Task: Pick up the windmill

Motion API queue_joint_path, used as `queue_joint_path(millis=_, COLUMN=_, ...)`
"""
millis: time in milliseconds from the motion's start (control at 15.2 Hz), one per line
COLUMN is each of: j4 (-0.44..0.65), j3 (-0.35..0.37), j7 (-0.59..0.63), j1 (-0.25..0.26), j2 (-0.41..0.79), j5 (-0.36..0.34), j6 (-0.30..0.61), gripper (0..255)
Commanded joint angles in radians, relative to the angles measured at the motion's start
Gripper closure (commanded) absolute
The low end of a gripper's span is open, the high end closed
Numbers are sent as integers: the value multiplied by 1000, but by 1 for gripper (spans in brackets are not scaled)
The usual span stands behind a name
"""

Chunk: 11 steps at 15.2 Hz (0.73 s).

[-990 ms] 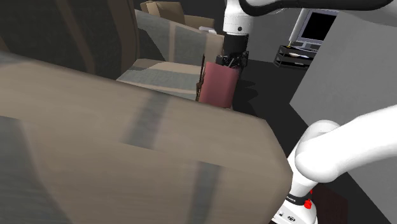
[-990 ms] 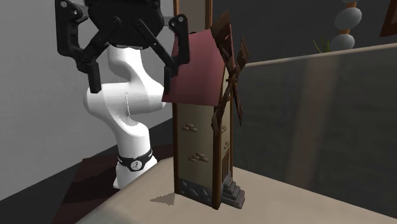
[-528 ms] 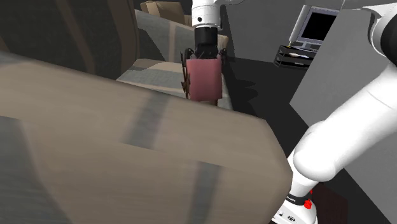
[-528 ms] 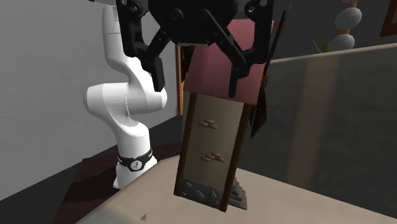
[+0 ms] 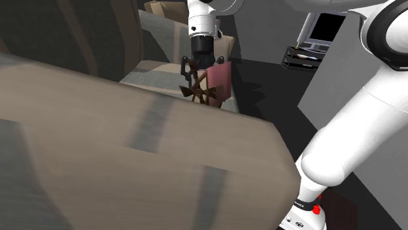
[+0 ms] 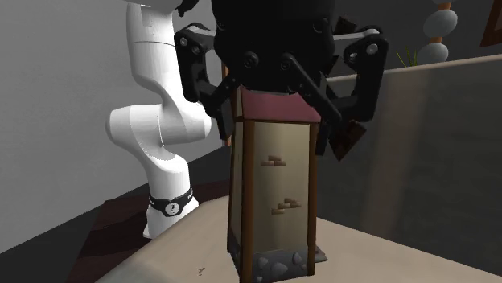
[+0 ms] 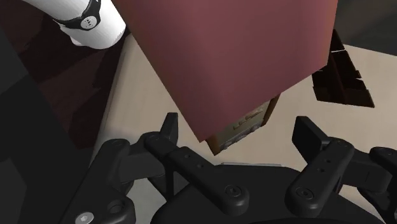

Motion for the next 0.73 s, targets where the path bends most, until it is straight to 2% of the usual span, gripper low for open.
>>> queue_joint_path(millis=0, j4=-36, j3=3, j7=-6, j1=2, j2=2, j5=1, j6=37, gripper=0)
queue_joint_path(millis=132, j4=-36, j3=3, j7=-6, j1=2, j2=2, j5=1, j6=37, gripper=0)
queue_joint_path(millis=198, j4=-37, j3=3, j7=-6, j1=2, j2=1, j5=1, j6=36, gripper=255)
queue_joint_path(millis=660, j4=-35, j3=3, j7=-4, j1=3, j2=-1, j5=2, j6=33, gripper=255)
